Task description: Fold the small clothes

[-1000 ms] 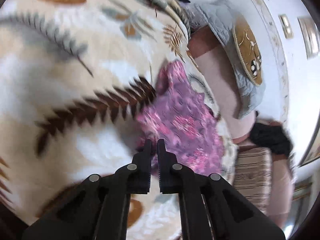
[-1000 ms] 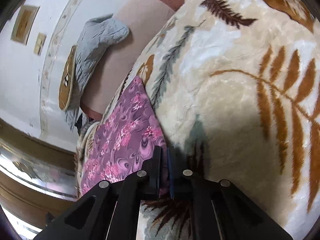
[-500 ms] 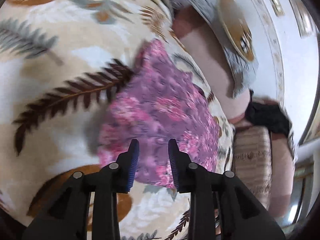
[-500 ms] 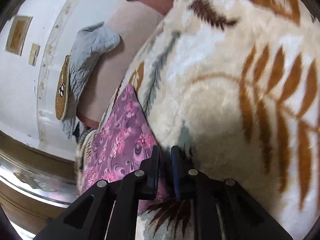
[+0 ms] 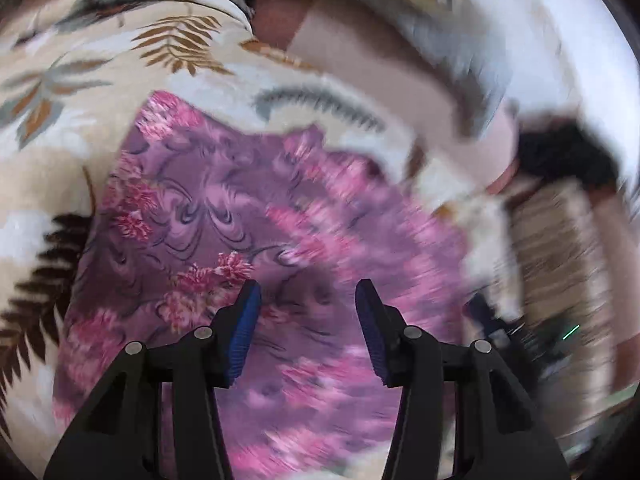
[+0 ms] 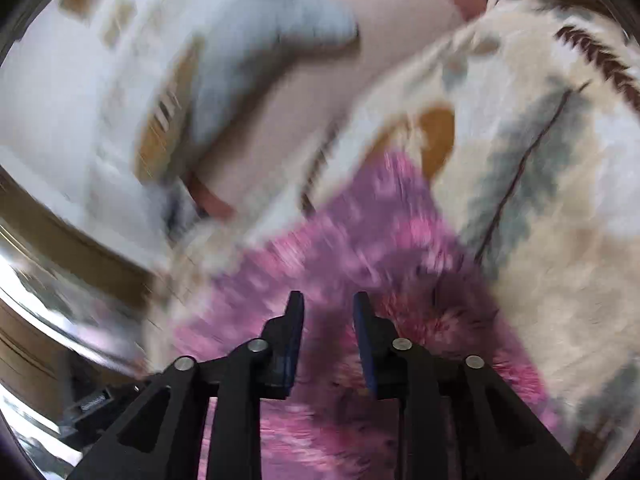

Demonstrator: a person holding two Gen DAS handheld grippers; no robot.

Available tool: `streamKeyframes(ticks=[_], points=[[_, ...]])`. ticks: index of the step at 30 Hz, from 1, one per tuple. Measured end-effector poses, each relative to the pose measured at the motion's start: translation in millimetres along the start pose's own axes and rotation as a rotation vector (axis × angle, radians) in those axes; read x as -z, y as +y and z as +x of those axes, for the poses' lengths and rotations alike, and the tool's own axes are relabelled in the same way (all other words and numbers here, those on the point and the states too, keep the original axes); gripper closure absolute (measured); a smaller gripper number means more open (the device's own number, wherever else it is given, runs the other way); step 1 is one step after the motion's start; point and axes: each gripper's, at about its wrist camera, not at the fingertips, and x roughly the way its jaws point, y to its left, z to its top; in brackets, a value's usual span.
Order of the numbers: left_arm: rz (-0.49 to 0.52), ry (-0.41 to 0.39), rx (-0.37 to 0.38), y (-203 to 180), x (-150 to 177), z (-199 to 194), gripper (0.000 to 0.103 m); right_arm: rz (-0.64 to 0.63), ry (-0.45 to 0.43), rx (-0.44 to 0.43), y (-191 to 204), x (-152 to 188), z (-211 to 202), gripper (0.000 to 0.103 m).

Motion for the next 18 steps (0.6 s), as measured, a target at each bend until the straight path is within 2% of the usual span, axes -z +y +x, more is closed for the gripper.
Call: streamKeyframes(ticks=[1,2,3,4,5,6,7,8,9,10,11,12,13,15,18], points=[[0.074,0.028,-0.106,-2.7,7.9,21.8,0.052,-0.016,0.038,0.029,-1.3,4.3,11.9,0.080],[0.123,0.031,-0.156,-4.9,12.4,32.1,0.049,-0.047,0.022,0.045,1.1,6.0,12.4,0.081],[0.168,-0.001,-0.179,-8.8,15.5,32.4,0.048,-0.079,0.020,0.064,8.6,4.1,7.0,0.080],[0.193,-0.008,-0.188,-13.3,15.5,27.7,0.048,-0.084,0.021,0.076,12.4,2.8,2.1,0.075],[0.184,0.004,-0.174,-14.1,13.2,22.7,0.051,-0.086,0.003,0.069,17.3,1.6,-6.6,0.075],[0.154,0.009,-0.130,-12.0,10.3,15.0,0.051,-0.098,-0.033,0.034,21.5,1.1,-18.0,0.075],[0.109,-0.008,-0.048,-6.5,7.5,2.1,0.051,-0.119,-0.065,0.014,24.9,1.5,-28.4,0.074],[0.080,-0.029,-0.008,-1.8,7.3,-6.5,0.051,-0.131,-0.084,0.015,26.1,2.1,-33.5,0.072],[0.058,-0.052,0.005,2.3,7.8,-12.9,0.050,-0.137,-0.099,0.026,22.5,6.0,-36.8,0.064],[0.043,-0.060,-0.016,7.8,10.7,-13.2,0.050,-0.132,-0.091,0.038,17.3,7.3,-34.4,0.057],[0.047,-0.040,-0.044,11.2,13.6,-6.3,0.050,-0.113,-0.051,0.073,6.9,10.6,-25.8,0.058],[0.058,0.000,-0.079,15.4,17.3,5.2,0.047,-0.087,0.008,0.111,-4.8,13.4,-14.0,0.065],[0.077,0.040,-0.094,19.7,21.7,17.3,0.047,-0.094,-0.020,0.119,-9.3,15.1,-17.5,0.070],[0.096,0.015,-0.079,19.2,22.5,6.4,0.047,-0.087,-0.032,0.144,-3.6,11.3,-28.7,0.067],[0.054,-0.021,-0.027,26.5,22.6,-17.0,0.047,-0.067,-0.086,0.125,-2.5,17.0,-48.1,0.064]])
